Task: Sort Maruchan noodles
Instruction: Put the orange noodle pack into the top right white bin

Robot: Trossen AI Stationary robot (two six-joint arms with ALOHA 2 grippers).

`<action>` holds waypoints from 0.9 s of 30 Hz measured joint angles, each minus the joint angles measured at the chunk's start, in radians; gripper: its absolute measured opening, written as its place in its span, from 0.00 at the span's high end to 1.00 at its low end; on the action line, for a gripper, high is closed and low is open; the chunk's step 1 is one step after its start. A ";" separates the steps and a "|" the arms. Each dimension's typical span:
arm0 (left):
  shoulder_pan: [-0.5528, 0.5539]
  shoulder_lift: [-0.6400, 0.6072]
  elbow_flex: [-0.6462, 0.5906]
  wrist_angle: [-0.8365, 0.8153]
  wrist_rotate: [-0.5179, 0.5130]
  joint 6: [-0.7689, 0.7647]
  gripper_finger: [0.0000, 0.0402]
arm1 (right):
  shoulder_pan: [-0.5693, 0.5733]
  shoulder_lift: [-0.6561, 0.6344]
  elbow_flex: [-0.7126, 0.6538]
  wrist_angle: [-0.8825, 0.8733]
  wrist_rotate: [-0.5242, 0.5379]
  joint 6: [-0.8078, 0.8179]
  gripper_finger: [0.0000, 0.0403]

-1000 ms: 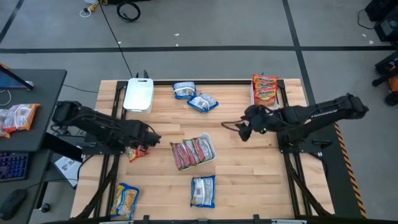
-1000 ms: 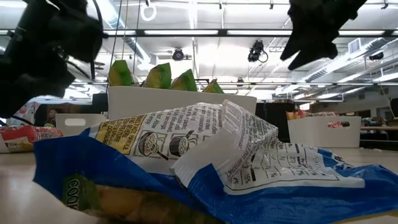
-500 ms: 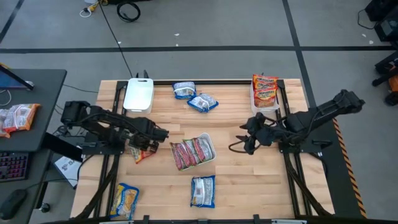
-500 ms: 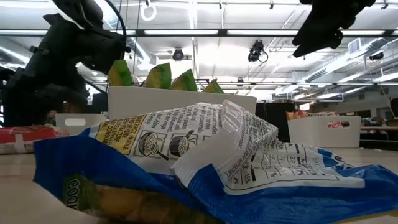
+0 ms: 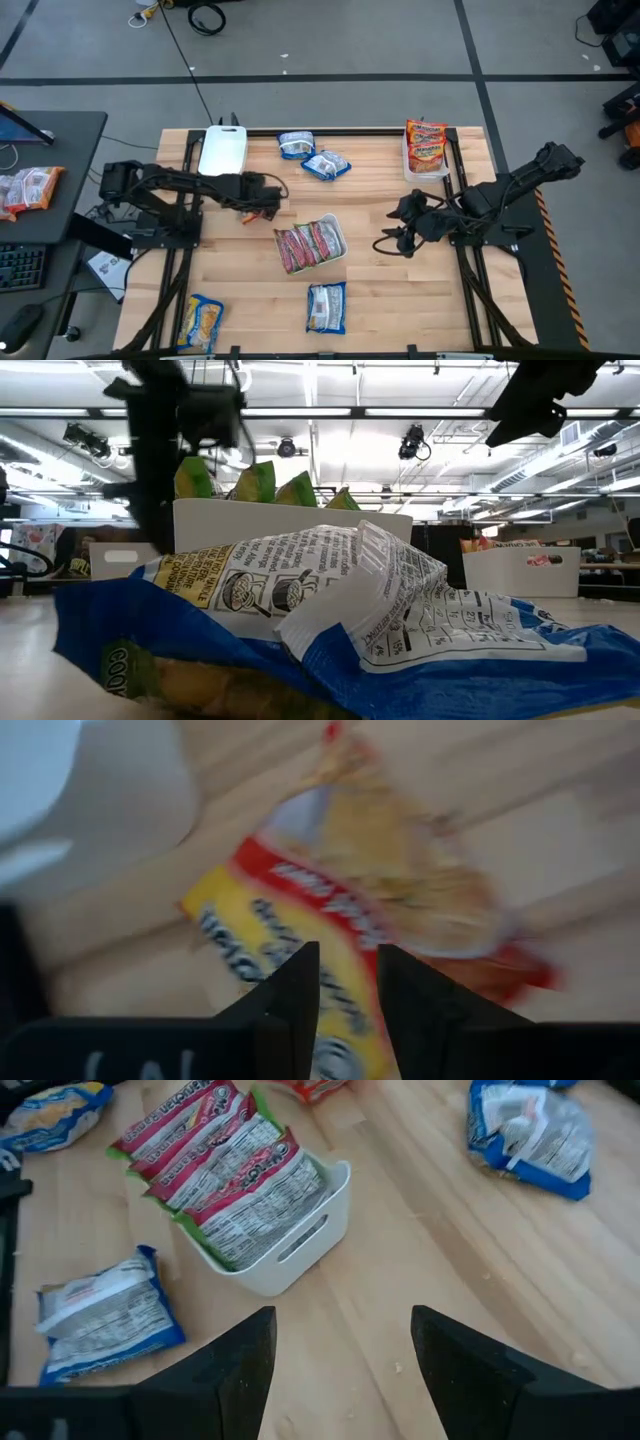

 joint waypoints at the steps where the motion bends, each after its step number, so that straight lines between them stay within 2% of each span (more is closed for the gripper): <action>1: 0.000 0.000 0.021 0.004 0.000 0.024 0.73 | 0.000 0.000 0.000 0.000 -0.011 0.008 0.41; 7: -0.032 -0.059 0.080 -0.118 0.008 0.045 0.72 | 0.011 0.000 0.000 0.000 -0.035 0.029 0.41; 12: -0.076 -0.218 -0.036 -0.173 0.007 -0.131 0.60 | 0.047 0.016 0.000 -0.009 0.024 0.024 0.41; 17: -0.132 -0.392 -0.257 0.009 0.008 -0.352 0.44 | 0.090 0.048 0.000 -0.006 0.039 0.024 0.41; 20: -0.137 -0.443 -0.375 0.149 -0.029 -0.445 0.37 | 0.110 0.064 0.000 -0.008 0.039 0.025 0.41; 27: -0.101 -0.451 -0.540 0.445 -0.056 -0.505 0.34 | 0.154 0.079 0.000 -0.014 0.036 0.065 0.41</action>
